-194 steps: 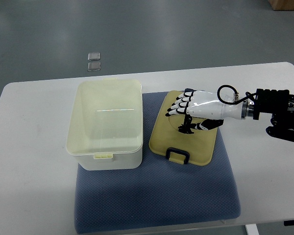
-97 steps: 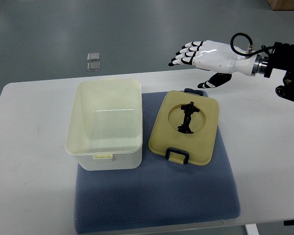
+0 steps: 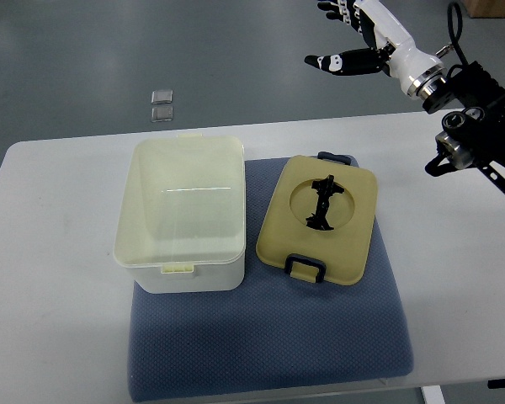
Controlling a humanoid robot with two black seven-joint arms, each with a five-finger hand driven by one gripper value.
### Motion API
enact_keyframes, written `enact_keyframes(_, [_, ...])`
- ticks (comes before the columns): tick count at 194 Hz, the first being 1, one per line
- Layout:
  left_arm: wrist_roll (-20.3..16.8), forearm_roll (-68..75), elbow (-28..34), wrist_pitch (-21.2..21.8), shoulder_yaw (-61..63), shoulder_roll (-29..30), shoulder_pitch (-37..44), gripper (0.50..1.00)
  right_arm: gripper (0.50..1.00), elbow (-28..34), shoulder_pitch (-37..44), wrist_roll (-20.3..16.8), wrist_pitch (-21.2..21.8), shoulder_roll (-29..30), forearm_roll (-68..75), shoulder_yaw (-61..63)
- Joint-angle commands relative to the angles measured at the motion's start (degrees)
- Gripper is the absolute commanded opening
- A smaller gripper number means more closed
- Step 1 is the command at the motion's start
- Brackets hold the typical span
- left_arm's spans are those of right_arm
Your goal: Open white storage box with right hand
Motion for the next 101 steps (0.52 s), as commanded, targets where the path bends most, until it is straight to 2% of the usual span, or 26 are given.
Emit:
enact_keyframes(1, [0.0,0.0,0.0,0.0,0.0,0.0,0.0,1.0,0.897,-0.5,-2.7,-5.9,-0.4,2.9,6.7,4.3])
enact_keyframes(22, [0.0,0.0,0.0,0.1,0.0,0.0,0.0,1.0,0.924,-1.9,-4.3,-8.8,-0.6,4.7,14.8,5.6])
enact_keyframes(101, [0.0,0.0,0.0,0.0,0.0,0.0,0.0,1.0,0.93,-4.6,-5.4,-8.2,0.0,5.7,18.4,5.7])
